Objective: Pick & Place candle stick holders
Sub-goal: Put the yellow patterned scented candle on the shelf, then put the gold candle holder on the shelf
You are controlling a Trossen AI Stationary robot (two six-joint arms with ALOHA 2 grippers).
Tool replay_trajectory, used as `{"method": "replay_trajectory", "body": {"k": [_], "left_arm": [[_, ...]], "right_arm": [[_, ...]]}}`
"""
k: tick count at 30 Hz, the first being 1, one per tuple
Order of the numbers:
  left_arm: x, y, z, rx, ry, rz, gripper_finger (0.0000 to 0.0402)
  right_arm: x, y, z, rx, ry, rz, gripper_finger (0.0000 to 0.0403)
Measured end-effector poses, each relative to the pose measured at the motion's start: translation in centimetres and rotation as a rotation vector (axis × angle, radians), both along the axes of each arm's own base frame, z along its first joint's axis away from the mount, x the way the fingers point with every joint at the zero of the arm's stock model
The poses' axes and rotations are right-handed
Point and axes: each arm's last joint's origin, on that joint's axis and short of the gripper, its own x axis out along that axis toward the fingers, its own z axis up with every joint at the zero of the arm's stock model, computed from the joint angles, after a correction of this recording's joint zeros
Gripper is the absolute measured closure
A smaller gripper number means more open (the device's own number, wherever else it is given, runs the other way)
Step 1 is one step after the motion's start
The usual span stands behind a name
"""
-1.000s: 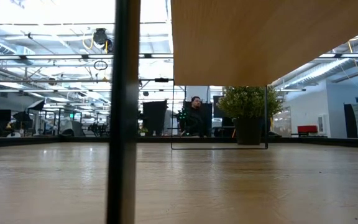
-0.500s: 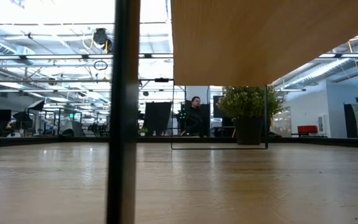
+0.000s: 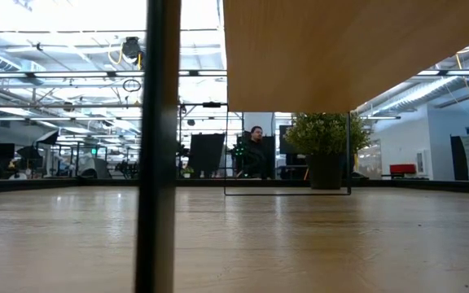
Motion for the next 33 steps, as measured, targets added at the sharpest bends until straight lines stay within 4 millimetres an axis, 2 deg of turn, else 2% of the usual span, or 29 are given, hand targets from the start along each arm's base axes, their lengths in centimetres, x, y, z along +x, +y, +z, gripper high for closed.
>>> {"method": "replay_trajectory", "body": {"k": [16, 27, 33], "left_arm": [[-0.3, -0.1, 0.1, 0.014, 0.013, 0.015, 0.0401], [-1.2, 0.5, 2.6, 0.050, -0.067, 0.078, 0.0401], [-1.6, 0.6, 3.5, 0.013, -0.078, 0.090, 0.0401]], "right_arm": [[0.0, 0.0, 0.0, 0.014, 0.004, -0.003, 0.0403], [0.0, 0.0, 0.0, 0.014, 0.004, -0.004, 0.0403], [0.0, 0.0, 0.0, 0.021, 0.003, -0.004, 0.0403]]}}
